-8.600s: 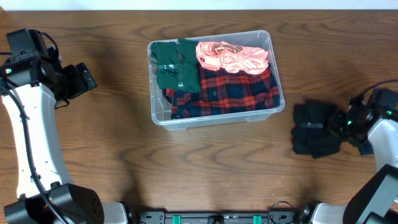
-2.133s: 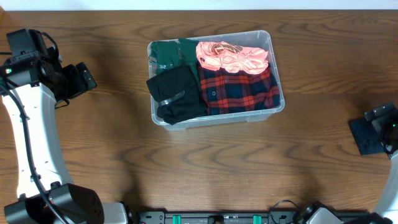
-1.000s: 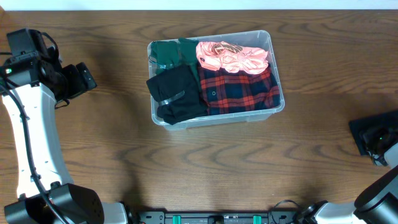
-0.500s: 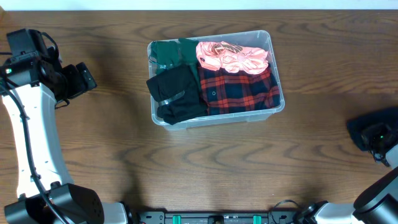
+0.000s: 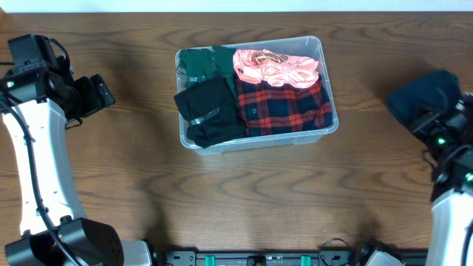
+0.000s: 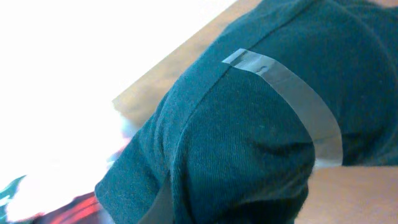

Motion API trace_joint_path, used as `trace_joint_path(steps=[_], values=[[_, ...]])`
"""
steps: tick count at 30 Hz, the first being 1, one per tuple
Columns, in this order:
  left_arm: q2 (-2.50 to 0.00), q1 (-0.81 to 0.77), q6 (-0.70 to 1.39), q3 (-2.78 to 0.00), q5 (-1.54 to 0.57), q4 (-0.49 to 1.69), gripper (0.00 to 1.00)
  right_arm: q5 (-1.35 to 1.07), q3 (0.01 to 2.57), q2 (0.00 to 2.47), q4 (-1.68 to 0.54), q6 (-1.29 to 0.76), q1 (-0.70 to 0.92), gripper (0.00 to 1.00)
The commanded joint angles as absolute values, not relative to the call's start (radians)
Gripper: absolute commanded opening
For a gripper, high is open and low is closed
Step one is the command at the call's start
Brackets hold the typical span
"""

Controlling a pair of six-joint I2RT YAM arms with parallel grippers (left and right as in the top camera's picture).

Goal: Pack container
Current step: 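Move the right gripper to the dark navy garment and grasp it, then carry the navy garment into the bin's right side and press it down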

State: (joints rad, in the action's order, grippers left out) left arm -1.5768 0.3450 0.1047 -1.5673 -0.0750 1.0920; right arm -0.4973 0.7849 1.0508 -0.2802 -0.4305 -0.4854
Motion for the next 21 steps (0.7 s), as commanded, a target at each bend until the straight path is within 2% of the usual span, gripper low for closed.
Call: trace_joint_path(steps=[1,10,14,21], values=[[-1.583,0.348,0.107,-1.561,-0.075,1.092,0.98,-0.473,0.808,0.958,-0.275,-0.547,-0.358,0.01],[-1.583,0.348,0.107,-1.561,-0.075,1.095,0.98,-0.122,0.81,0.944,-0.184,-0.721,0.077,0.02],[-1.583,0.348,0.107,-1.561,-0.074,1.095,0.98,0.051,0.838,1.018,-0.144,-0.725,0.278,0.02],[-1.583,0.348,0.107,-1.561,-0.074,1.095,0.98,0.308,0.979,1.206,-0.191,-0.729,0.514,0.01]])
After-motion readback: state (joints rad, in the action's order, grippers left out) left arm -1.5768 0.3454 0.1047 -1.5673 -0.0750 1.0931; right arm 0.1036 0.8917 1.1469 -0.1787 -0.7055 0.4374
